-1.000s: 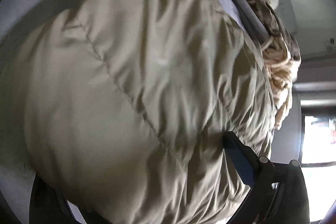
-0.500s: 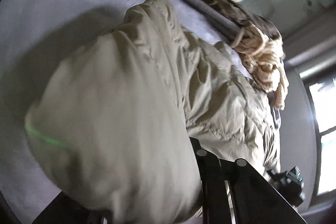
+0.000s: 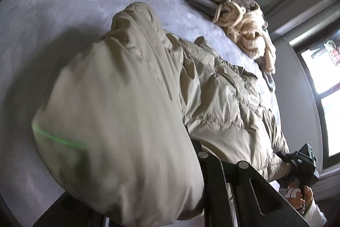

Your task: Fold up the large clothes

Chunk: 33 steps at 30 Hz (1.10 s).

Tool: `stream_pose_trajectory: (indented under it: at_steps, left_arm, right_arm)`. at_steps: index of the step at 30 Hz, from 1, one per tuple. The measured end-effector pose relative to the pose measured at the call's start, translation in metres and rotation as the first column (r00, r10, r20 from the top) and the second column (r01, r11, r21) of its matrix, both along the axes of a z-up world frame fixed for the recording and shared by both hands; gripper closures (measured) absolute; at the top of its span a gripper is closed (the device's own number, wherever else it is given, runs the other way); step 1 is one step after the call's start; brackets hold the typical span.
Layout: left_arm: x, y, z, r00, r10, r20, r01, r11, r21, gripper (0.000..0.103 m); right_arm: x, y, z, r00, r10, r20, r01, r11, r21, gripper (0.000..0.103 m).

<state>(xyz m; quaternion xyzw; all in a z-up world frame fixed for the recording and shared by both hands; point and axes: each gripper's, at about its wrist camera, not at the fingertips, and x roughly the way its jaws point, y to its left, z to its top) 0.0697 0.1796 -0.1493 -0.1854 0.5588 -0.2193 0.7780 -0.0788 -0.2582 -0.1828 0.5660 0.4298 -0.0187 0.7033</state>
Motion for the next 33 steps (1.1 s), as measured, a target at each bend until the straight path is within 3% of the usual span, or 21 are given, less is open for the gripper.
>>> stream_pose_trajectory:
  at_steps: [6, 14, 16, 17, 19, 24, 28, 31, 33]
  left_arm:
    - [-0.065, 0.026, 0.0, 0.999, 0.014, -0.047, -0.013, 1.0, 0.02, 0.084]
    - [-0.127, 0.042, -0.024, 0.986, 0.07, -0.151, -0.058, 0.995, 0.083, 0.083]
    - [-0.135, 0.047, -0.025, 0.981, 0.09, -0.171, -0.074, 0.992, 0.099, 0.076]
    - [-0.139, 0.052, -0.022, 0.98, 0.1, -0.174, -0.081, 0.99, 0.114, 0.067]
    - [-0.146, 0.062, -0.015, 0.98, 0.121, -0.158, -0.096, 0.983, 0.158, 0.058]
    - [-0.163, 0.09, 0.015, 0.982, 0.162, -0.1, -0.137, 0.966, 0.221, 0.058]
    - [-0.163, 0.097, 0.041, 0.979, 0.204, 0.011, -0.198, 0.937, 0.287, 0.058]
    - [-0.154, 0.096, 0.038, 0.98, 0.201, 0.011, -0.195, 0.939, 0.282, 0.058]
    - [-0.146, 0.091, 0.024, 0.982, 0.186, -0.014, -0.173, 0.936, 0.306, 0.058]
  right_arm:
    - [-0.058, 0.018, -0.004, 0.999, 0.015, -0.047, -0.014, 0.999, 0.039, 0.082]
    - [-0.121, 0.027, -0.017, 0.994, 0.05, -0.099, -0.041, 0.995, 0.086, 0.079]
    - [-0.117, 0.028, -0.018, 0.99, 0.06, -0.125, -0.05, 0.995, 0.082, 0.071]
    - [-0.12, 0.028, -0.017, 0.988, 0.067, -0.139, -0.057, 0.996, 0.076, 0.068]
    - [-0.123, 0.026, -0.01, 0.981, 0.1, -0.169, -0.095, 0.995, 0.038, 0.061]
    - [-0.133, 0.026, 0.017, 0.964, 0.203, -0.171, -0.213, 0.976, -0.04, 0.061]
    - [-0.137, 0.038, 0.047, 0.923, 0.358, -0.138, -0.377, 0.913, -0.157, 0.065]
    - [-0.134, 0.046, 0.057, 0.902, 0.416, -0.112, -0.43, 0.884, -0.185, 0.066]
    - [-0.128, 0.045, 0.056, 0.915, 0.384, -0.125, -0.403, 0.891, -0.211, 0.067]
